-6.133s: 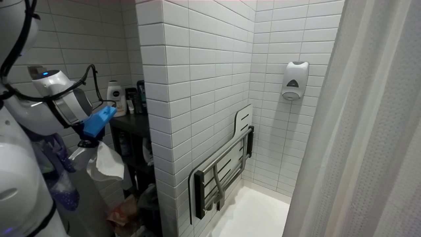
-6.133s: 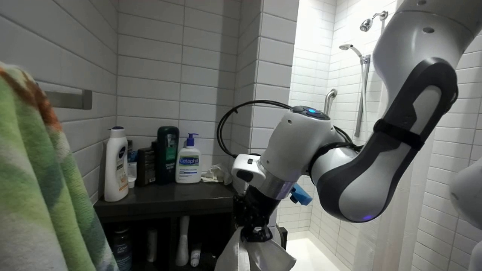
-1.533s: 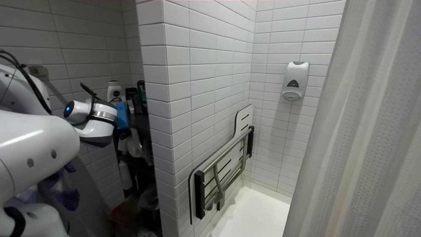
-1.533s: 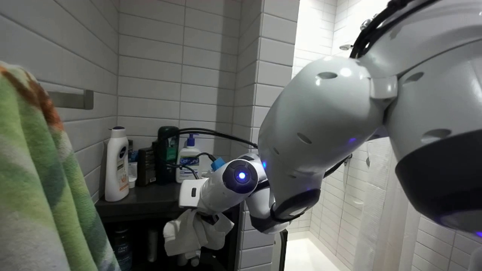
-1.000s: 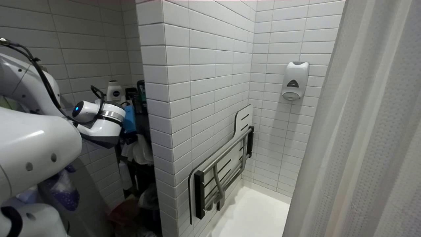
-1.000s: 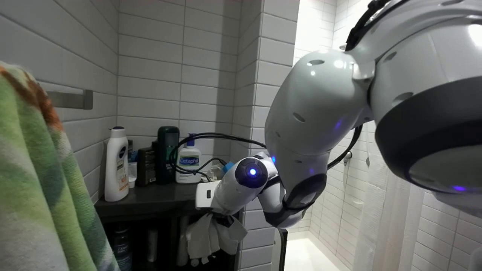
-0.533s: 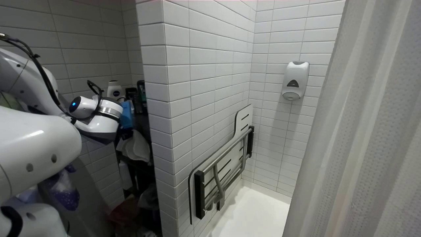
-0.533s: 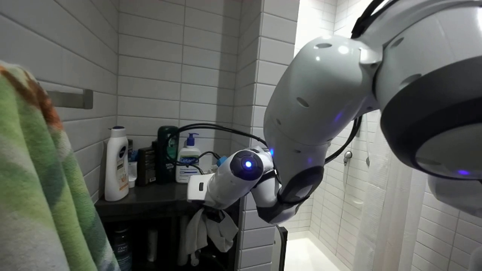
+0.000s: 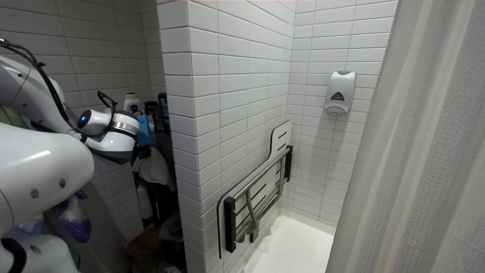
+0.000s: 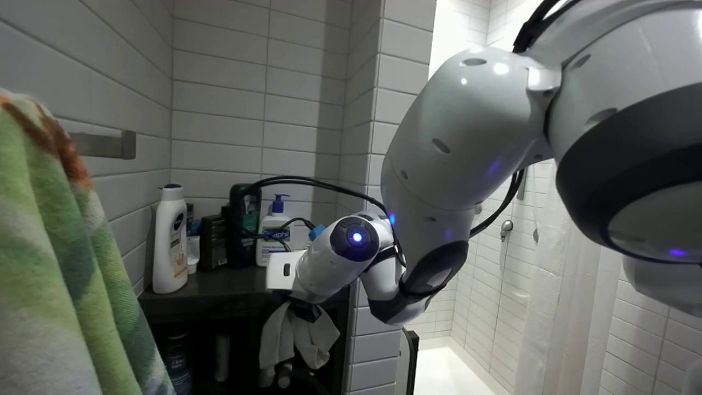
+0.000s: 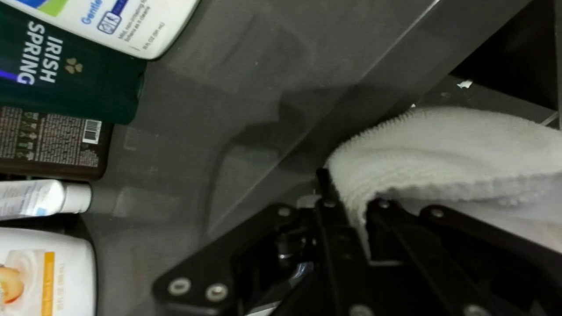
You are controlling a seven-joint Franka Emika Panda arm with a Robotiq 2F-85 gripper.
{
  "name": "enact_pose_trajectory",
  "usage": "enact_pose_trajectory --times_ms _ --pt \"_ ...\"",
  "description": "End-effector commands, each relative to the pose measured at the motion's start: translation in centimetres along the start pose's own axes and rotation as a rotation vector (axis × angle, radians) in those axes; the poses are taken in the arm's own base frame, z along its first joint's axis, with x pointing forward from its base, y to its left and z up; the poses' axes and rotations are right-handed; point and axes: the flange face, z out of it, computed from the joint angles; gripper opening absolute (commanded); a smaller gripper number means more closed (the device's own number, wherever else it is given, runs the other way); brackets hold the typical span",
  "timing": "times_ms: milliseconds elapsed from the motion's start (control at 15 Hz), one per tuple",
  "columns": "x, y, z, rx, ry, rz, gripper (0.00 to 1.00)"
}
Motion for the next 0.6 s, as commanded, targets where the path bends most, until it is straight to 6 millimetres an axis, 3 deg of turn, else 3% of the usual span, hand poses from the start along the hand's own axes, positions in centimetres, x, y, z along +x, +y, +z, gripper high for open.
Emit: enact_pose_trajectory --times_ms 0,533 --pt "-0.7 -0.6 -0.2 0.017 0.008 0.001 0.02" --pt "-0.4 -2.4 0.0 0.055 0.015 0.012 0.02"
